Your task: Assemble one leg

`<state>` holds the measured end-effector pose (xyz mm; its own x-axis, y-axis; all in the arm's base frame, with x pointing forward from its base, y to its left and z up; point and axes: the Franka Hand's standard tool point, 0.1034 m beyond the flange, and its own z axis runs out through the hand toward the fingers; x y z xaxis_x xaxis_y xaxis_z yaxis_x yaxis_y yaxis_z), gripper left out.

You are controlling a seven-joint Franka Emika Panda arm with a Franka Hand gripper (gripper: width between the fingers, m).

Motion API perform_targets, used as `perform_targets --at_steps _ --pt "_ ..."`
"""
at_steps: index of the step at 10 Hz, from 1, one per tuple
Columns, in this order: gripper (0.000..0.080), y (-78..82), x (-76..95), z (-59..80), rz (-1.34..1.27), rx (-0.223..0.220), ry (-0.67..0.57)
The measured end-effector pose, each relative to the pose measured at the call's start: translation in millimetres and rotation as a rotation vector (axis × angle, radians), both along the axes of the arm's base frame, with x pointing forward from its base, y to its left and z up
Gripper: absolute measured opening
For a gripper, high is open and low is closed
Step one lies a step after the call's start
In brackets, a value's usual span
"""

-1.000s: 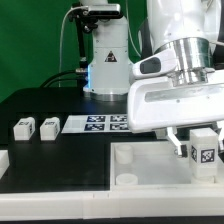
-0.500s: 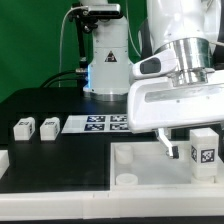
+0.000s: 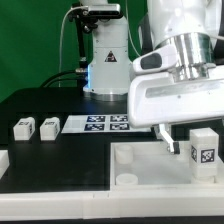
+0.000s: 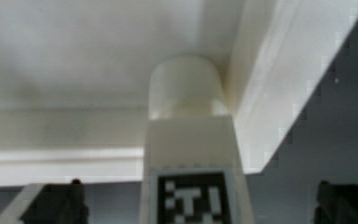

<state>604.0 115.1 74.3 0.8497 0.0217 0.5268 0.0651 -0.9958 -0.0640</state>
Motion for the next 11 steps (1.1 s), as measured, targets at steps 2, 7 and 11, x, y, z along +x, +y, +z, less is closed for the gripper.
perform_targets --at_steps 2,7,11 --pt "0.0649 -4.1 4.8 21.5 0.003 0.001 0.025" --pt "0.0649 -3.9 16.1 17.4 0.025 0.017 0.308" --pt "0.0649 -0.2 9.0 14.9 0.068 0.033 0.698"
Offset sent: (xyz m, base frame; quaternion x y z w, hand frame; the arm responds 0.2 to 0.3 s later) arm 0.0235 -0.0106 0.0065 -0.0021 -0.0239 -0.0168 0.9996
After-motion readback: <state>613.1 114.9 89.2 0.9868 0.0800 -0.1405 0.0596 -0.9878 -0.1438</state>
